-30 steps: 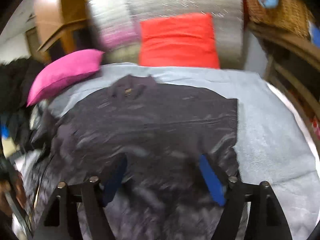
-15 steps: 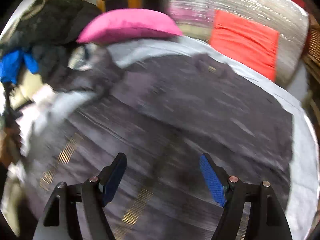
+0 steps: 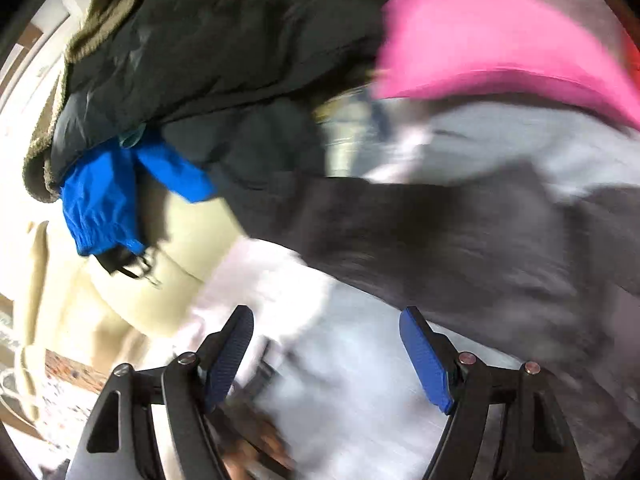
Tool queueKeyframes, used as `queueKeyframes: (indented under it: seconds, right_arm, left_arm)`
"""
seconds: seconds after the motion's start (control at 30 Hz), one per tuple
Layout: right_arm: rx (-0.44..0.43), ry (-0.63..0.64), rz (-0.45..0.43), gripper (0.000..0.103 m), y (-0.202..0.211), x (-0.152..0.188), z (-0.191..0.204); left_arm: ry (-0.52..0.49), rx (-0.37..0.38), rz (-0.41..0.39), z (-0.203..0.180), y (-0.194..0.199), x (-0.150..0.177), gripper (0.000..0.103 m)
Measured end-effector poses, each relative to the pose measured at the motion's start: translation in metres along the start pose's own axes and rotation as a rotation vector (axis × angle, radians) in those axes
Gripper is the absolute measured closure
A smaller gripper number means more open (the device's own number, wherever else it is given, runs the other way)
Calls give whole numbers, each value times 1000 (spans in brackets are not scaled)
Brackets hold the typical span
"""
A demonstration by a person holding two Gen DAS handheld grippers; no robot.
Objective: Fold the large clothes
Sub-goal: 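Grasp the other sleeve's ribbed cuff with the right tool, then lay the held cuff across the jacket body with the right tool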
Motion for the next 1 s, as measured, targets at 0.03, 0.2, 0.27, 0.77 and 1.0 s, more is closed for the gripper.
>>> queueKeyframes:
  seconds: [0.03,0.2,0.27,0.77,1.0]
  right_arm:
    - [-18,8,11,24,-20,-10,18]
    - [8,3,85,25,-97,-39,58]
    - [21,8,105,25,-117,-42,65]
    - [180,116,1,91,-51,-23,26]
    - [265,48,-215,91,143,-10,-55]
  left_arm:
    - [4,6,-7,0,-1,0,0]
    - [17,26,-35,8,11,6,0]
    - [18,28,-44,8,7,5,0]
    - [2,10,-45,7,13,9,0]
    - [-7,0,-21,4,10,3,0]
Point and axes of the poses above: each gripper's, at about its wrist camera, not at the fingertips, and y roughly against the way its jaws point, z to its left, x to its underside, the point moved 3 cm from there along -y, roughly the way its jaws point, and after that the axes turned 5 degrees about -y, right-handed, at the moved point
